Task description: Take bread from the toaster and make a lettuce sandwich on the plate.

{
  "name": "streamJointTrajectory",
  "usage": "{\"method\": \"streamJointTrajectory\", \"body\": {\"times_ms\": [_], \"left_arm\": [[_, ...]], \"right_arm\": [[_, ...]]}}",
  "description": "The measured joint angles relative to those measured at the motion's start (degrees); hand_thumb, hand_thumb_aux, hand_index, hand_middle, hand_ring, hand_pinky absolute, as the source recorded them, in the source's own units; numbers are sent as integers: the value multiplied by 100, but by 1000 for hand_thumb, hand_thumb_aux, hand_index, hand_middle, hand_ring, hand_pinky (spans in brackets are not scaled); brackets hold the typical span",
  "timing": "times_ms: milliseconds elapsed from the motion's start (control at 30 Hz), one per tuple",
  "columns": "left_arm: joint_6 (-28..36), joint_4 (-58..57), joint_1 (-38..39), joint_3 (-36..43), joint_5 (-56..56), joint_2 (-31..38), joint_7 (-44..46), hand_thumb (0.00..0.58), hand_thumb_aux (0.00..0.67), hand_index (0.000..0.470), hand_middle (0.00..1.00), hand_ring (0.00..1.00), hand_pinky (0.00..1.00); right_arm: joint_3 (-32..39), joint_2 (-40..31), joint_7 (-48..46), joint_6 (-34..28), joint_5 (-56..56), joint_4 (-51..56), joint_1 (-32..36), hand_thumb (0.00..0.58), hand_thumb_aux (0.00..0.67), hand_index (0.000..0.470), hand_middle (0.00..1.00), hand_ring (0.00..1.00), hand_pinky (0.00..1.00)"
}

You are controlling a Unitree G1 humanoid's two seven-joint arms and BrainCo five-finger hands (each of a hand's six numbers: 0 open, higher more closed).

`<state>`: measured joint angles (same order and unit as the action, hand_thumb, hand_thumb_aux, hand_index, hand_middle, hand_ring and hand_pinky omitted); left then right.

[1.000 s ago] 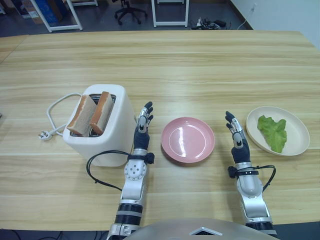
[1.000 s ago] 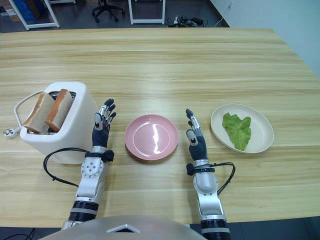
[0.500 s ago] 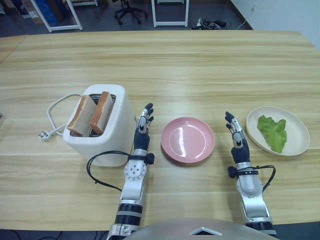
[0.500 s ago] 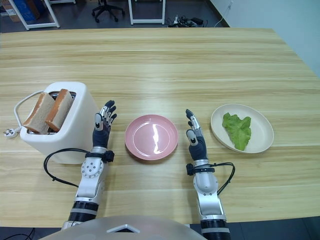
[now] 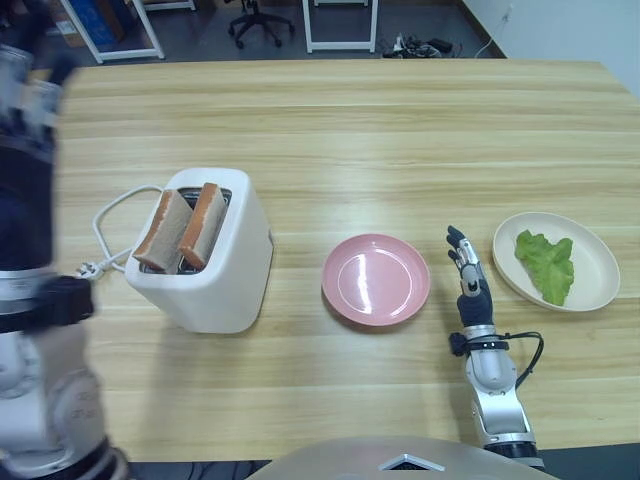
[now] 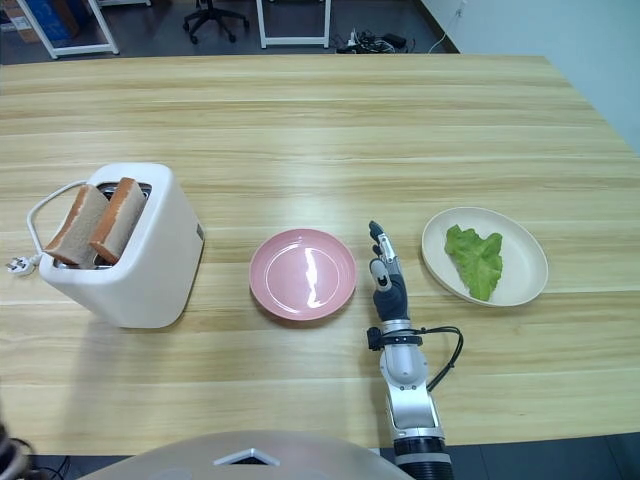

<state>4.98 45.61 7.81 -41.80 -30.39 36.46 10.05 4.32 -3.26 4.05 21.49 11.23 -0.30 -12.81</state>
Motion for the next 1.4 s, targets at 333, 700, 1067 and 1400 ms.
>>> {"method": "streamJointTrajectory", "body": {"times_ms": [333,700,1067,1400], "left_arm": [[206,-1357,1498,1210,4907,278,-130,0,0,0,0,0,0],[379,-2270,1315,2007,5980,-20,-456,0,0,0,0,0,0],[149,-2236,1271,2084,6086,-143,-537,523,460,323,0,0,0],[-185,-2138,1306,2081,5960,-236,-465,580,670,470,0,0,0]], "right_arm": [[30,12,43,-7,1,57,10,0,0,0,0,0,0],[29,-27,33,-29,1,52,-4,0,0,0,0,0,0],[27,-74,-5,-69,0,26,-72,0,0,0,0,0,0],[20,-90,-39,-103,-1,26,-93,0,0,0,0,0,0]]}}
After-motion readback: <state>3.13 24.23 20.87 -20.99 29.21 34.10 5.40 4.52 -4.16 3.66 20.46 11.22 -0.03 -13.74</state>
